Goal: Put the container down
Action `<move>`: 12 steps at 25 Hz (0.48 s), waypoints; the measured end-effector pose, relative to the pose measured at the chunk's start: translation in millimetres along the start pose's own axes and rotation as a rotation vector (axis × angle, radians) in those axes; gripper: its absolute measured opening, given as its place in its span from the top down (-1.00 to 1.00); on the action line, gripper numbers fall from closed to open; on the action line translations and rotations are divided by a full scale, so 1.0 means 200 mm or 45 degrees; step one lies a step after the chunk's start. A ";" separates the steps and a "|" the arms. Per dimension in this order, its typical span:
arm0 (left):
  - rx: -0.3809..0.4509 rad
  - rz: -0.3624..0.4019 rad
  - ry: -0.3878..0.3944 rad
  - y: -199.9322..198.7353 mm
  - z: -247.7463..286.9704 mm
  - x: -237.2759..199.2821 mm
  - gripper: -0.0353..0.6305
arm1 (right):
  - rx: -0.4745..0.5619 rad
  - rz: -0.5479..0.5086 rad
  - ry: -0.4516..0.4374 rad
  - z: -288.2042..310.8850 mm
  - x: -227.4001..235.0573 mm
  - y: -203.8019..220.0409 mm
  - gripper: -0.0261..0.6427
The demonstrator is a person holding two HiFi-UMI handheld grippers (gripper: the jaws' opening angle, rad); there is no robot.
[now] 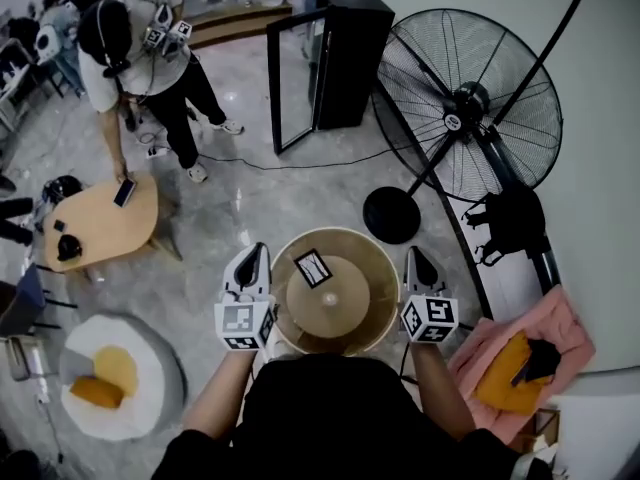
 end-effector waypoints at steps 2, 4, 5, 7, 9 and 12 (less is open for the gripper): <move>0.007 0.010 -0.014 -0.01 -0.02 -0.01 0.82 | 0.000 -0.005 -0.011 0.01 0.00 0.00 0.86; 0.012 0.013 -0.033 -0.01 -0.04 -0.01 0.82 | -0.001 -0.008 -0.022 0.01 0.01 0.00 0.86; 0.012 0.014 -0.043 0.00 -0.06 -0.01 0.82 | -0.005 -0.009 -0.027 0.01 0.01 0.01 0.86; 0.013 0.017 -0.059 0.00 -0.08 -0.01 0.82 | -0.007 -0.010 -0.036 0.02 0.01 0.01 0.86; 0.009 0.023 -0.067 0.00 -0.09 -0.01 0.82 | 0.004 -0.007 -0.047 0.03 0.00 0.00 0.86; -0.005 0.033 -0.077 0.01 -0.10 -0.02 0.82 | 0.012 -0.007 -0.063 0.04 -0.01 -0.02 0.86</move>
Point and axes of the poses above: the fingertips, and each gripper's own axes: z forward along the fingers, x to its right, y out of its underside, the point moved 3 cm from there along -z, backward along the fingers, and after that the axes turned 13 degrees about -y, right-handed, at the moved point
